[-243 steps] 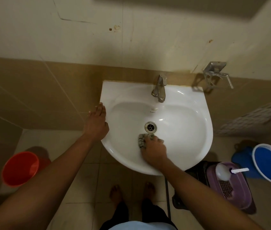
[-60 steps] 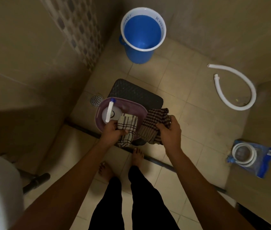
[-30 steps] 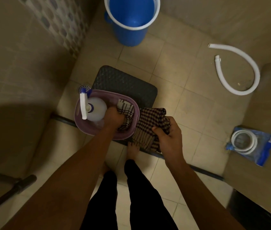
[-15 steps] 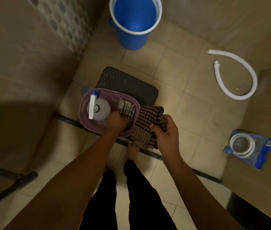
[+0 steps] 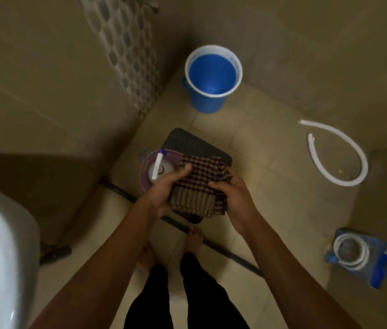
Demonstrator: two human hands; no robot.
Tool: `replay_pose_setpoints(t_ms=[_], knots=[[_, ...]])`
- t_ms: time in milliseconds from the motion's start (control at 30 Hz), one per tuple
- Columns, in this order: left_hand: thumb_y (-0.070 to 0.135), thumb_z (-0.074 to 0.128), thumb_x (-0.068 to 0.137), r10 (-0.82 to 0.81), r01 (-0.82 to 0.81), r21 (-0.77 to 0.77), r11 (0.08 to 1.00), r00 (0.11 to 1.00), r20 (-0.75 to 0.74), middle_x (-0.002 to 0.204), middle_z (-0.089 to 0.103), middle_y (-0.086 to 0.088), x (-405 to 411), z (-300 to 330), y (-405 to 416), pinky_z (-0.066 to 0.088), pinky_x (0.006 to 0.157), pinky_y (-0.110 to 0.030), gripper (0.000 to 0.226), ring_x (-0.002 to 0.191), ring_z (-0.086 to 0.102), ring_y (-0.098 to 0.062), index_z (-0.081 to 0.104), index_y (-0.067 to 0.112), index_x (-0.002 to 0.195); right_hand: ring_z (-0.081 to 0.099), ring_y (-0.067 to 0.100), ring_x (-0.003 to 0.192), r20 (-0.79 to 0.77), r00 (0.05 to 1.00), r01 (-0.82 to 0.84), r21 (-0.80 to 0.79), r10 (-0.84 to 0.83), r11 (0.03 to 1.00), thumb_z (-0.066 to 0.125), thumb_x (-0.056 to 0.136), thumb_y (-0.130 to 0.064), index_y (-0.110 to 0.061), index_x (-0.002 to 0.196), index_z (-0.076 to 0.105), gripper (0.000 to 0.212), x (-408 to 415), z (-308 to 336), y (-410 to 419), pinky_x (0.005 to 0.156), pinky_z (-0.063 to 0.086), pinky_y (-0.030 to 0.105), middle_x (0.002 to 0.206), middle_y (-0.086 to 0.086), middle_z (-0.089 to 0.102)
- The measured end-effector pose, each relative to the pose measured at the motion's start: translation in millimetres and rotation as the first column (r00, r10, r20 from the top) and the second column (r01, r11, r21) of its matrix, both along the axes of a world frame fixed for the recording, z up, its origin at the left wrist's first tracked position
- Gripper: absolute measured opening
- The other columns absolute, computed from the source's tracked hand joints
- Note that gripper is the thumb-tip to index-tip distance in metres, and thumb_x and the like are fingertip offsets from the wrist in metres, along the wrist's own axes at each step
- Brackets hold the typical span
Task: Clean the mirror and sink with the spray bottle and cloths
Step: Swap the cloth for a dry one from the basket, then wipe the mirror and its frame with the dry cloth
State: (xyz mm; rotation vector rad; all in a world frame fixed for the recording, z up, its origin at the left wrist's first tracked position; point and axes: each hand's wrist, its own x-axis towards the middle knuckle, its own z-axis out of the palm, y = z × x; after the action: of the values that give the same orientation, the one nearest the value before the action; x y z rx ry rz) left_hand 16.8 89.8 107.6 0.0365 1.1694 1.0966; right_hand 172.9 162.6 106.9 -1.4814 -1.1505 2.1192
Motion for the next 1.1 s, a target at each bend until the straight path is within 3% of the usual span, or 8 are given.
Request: replay_pose_setpoints(t_ms=[100, 233, 367, 533, 700, 867, 967, 1100], knots=[[0.03, 0.064, 0.079, -0.005, 0.003, -0.058, 0.998, 0.999, -0.038, 0.118, 0.068, -0.008, -6.6, 8.6, -17.9, 0.053, 0.084, -0.04, 0.04, 0.108, 0.064, -0.028, 0.06, 0.018, 0.118, 0.066, 0.027, 0.105, 0.064, 0.994, -0.092, 0.099, 0.086, 0.991, 0.063, 0.089, -0.001, -0.018, 0.109, 0.063, 0.026, -9.5, 7.3, -4.0, 0.092, 0.053, 0.045, 0.115, 0.014, 0.069], [0.023, 0.058, 0.092, 0.124, -0.129, -0.046, 0.991, 0.987, -0.106, 0.115, 0.07, -0.008, -11.7, 17.1, -49.0, 0.054, 0.079, -0.036, 0.03, 0.105, 0.067, -0.026, 0.062, 0.014, 0.119, 0.065, 0.017, 0.106, 0.224, 0.96, -0.222, 0.248, 0.168, 0.943, 0.072, 0.085, -0.015, -0.03, 0.107, 0.056, 0.031, -26.9, 13.2, -24.4, 0.094, 0.054, 0.044, 0.113, -0.001, 0.068], [0.02, 0.054, 0.095, 0.31, -0.314, -0.006, 0.95, 0.94, -0.14, 0.117, 0.07, -0.011, -22.9, 31.9, -85.0, 0.054, 0.081, -0.037, 0.029, 0.104, 0.068, -0.026, 0.062, 0.008, 0.12, 0.059, 0.007, 0.1, 0.342, 0.939, -0.223, 0.505, 0.044, 0.834, 0.075, 0.084, -0.018, -0.027, 0.108, 0.055, 0.033, -38.7, 32.7, -49.8, 0.08, 0.049, 0.017, 0.11, -0.008, 0.06], [0.018, 0.05, 0.096, 0.507, -0.505, 0.052, 0.861, 0.85, -0.145, 0.114, 0.07, -0.014, -42.6, 59.9, -134.5, 0.057, 0.077, -0.036, 0.029, 0.101, 0.069, -0.029, 0.063, 0.006, 0.12, 0.065, 0.003, 0.088, 0.222, 0.954, -0.294, 0.561, 0.202, 0.774, 0.067, 0.091, -0.016, -0.018, 0.106, 0.066, 0.016, -66.1, 56.1, -101.1, 0.074, 0.055, 0.025, 0.098, -0.006, 0.069], [0.02, 0.051, 0.093, 0.696, -0.696, 0.142, 0.704, 0.715, 0.057, 0.119, 0.068, -0.015, -48.3, 96.4, -207.6, 0.055, 0.089, -0.042, 0.033, 0.109, 0.065, -0.031, 0.06, 0.006, 0.121, 0.063, -0.006, 0.093, 0.076, 0.952, -0.291, 0.524, 0.296, 0.801, 0.068, 0.09, -0.026, -0.021, 0.113, 0.064, 0.025, -93.4, 79.8, -154.9, 0.079, 0.055, 0.018, 0.101, -0.014, 0.068], [0.019, 0.056, 0.087, 0.797, -0.783, 0.28, 0.555, 0.597, 0.092, 0.121, 0.067, -0.016, -42.9, 138.1, -304.9, 0.046, 0.1, -0.048, 0.035, 0.11, 0.064, -0.033, 0.062, 0.006, 0.119, 0.068, 0.017, 0.098, -0.075, 0.877, -0.385, 0.481, 0.475, 0.788, 0.067, 0.091, -0.015, -0.014, 0.107, 0.067, 0.016, -116.8, 113.8, -220.6, 0.086, 0.057, 0.034, 0.104, 0.004, 0.072], [0.013, 0.059, 0.083, 0.87, -0.838, 0.348, 0.42, 0.481, 0.107, 0.116, 0.069, -0.017, -35.6, 164.6, -361.9, 0.054, 0.092, -0.047, 0.033, 0.106, 0.067, -0.033, 0.063, 0.005, 0.115, 0.068, 0.02, 0.092, -0.115, 0.821, -0.418, 0.548, 0.56, 0.725, 0.065, 0.092, -0.01, -0.019, 0.097, 0.068, 0.011, -137.0, 141.5, -266.5, 0.08, 0.056, 0.035, 0.097, 0.006, 0.072], [0.012, 0.055, 0.087, 0.924, -0.867, 0.385, 0.317, 0.375, 0.082, 0.122, 0.065, -0.02, -37.3, 196.1, -428.7, 0.05, 0.096, -0.053, 0.041, 0.112, 0.063, -0.038, 0.057, -0.001, 0.126, 0.066, 0.02, 0.088, -0.086, 0.689, -0.502, 0.661, 0.72, 0.558, 0.065, 0.093, -0.016, -0.029, 0.095, 0.067, 0.013, -169.4, 188.5, -325.8, 0.071, 0.056, 0.036, 0.095, 0.003, 0.07]])
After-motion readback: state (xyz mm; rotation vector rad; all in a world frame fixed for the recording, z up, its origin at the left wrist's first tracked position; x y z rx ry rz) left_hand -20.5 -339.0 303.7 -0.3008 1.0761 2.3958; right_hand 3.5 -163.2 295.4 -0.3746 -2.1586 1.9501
